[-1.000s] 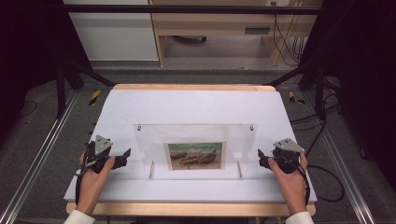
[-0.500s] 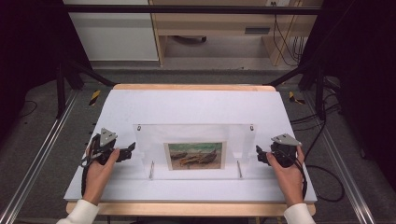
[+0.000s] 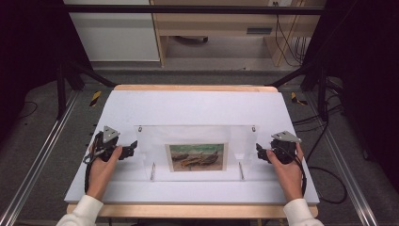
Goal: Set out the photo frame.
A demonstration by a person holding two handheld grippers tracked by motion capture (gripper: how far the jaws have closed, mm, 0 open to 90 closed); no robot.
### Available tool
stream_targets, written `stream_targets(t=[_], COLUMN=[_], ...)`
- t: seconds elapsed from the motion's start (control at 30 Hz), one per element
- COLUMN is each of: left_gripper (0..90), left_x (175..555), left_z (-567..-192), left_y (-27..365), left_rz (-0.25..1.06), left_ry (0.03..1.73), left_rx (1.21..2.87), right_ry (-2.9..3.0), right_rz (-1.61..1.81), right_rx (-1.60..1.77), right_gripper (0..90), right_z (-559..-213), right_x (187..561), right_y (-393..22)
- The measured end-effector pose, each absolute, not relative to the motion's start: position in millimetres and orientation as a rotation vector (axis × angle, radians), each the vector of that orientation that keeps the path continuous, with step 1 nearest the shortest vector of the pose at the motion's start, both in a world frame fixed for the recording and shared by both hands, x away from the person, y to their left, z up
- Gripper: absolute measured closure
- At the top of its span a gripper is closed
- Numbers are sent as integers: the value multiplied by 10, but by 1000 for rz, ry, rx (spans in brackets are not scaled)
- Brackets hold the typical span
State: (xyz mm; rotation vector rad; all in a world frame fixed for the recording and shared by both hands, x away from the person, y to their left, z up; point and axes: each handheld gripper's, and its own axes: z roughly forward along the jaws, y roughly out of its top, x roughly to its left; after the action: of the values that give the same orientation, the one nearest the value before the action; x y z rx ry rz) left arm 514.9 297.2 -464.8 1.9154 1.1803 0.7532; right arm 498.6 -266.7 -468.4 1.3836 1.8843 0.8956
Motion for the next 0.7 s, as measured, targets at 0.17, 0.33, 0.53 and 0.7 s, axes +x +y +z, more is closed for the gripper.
stream_targets(t=[0.17, 0.33, 0.53, 0.7], left_gripper=[96, 96, 86, 86], left_x=[5200, 5263, 5289, 5283], left_z=[-4674, -4715, -4751, -4763], left_y=[2995, 3053, 3123, 3171], left_rz=[738, 697, 627, 565], left_ry=[1195, 1233, 1293, 1328], left_rx=[1923, 1931, 1931, 1898], right_ry=[1887, 1889, 1941, 1984], right_rz=[901, 903, 887, 894], right_rx=[1396, 1447, 1554, 1629], right_gripper=[106, 106, 104, 102], right_z=[-4696, -4739, -4785, -4823], right_x=[5028, 5092, 5154, 5187], right_y=[-2666, -2687, -2695, -2706])
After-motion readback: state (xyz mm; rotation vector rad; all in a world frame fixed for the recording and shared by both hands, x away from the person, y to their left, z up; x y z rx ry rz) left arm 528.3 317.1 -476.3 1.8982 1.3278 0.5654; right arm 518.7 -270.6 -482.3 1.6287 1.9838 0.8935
